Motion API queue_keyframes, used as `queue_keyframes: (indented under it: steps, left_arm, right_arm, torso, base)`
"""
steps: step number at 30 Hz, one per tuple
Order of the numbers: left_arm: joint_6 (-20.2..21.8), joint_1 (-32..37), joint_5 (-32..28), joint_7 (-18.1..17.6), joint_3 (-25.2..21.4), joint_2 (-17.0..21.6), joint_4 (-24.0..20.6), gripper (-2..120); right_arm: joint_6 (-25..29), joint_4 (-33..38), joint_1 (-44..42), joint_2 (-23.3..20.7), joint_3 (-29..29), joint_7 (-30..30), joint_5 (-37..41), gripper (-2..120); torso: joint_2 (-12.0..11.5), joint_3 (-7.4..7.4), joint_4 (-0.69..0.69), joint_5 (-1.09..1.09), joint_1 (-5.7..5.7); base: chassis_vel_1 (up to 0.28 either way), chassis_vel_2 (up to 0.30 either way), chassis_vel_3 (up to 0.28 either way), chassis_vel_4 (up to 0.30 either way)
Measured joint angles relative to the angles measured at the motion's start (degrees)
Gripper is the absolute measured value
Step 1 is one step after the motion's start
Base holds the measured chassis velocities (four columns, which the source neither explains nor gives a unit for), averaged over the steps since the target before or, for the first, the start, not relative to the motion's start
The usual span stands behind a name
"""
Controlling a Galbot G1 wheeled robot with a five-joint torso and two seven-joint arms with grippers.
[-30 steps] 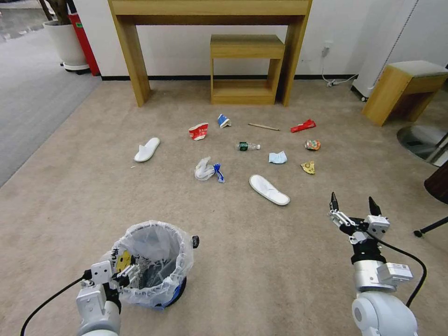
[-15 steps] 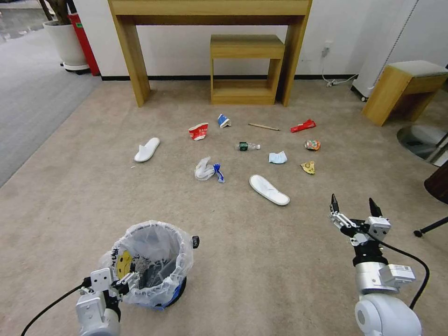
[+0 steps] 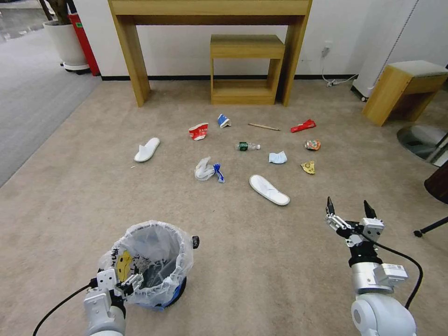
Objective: Pick up the trash bin and place the garbage on the floor into it.
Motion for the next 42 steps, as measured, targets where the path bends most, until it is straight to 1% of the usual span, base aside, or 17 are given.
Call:
queue_keyframes:
  steps: [9,15,18,29,38,42]
  left_arm:
    - [1.06,-0.96,-1.06,-0.42,-0.51,0.22,-0.22,100]
    - [3.55,-1.31,-4.6,-1.09,-1.39,1.76,-2.62,100]
    - [5.46,-1.73,-7.14,-1.58,-2.45,3.38,-4.49,100]
    - [8.54,-2.26,-13.34,-3.35,-4.08,6.78,-4.2,100]
    - [10.24,-3.87,-17.14,-4.9,-4.28,7.95,-2.74,100]
    - [10.66,-4.17,-17.69,-5.24,-4.26,8.03,-2.67,100]
  right_arm:
    - [-0.77,-0.01,0.24,-0.38,-0.18,-0.17,-0.01,97]
    - [-0.98,0.15,-0.51,-0.72,-0.41,-0.28,-0.28,96]
    - [-0.84,0.06,-0.83,-0.92,-0.4,-0.31,-0.5,96]
    - [-0.55,-0.2,-1.19,-0.97,-0.38,-0.31,-0.77,96]
    - [-0.47,-0.65,-1.05,-0.73,-0.5,-0.29,-1.15,96]
    - [-0.46,-0.76,-1.05,-0.7,-0.5,-0.25,-1.26,96]
  torso:
    - [0.0,0.0,0.0,0.0,0.0]
    - [0.0,0.0,0.0,0.0,0.0]
    - [0.0,0.0,0.0,0.0,0.0]
    - [0.0,0.0,0.0,0.0,0.0]
    - [0.0,0.0,0.0,0.0,0.0]
    - [0.0,0.0,0.0,0.0,0.0]
  base:
    - [0.0,0.0,0.0,0.0]
    - [0.0,0.0,0.0,0.0]
    - [0.0,0.0,0.0,0.0]
    - [0.0,0.0,0.0,0.0]
    - [0.0,0.0,0.0,0.0]
    - [0.0,0.0,0.0,0.0]
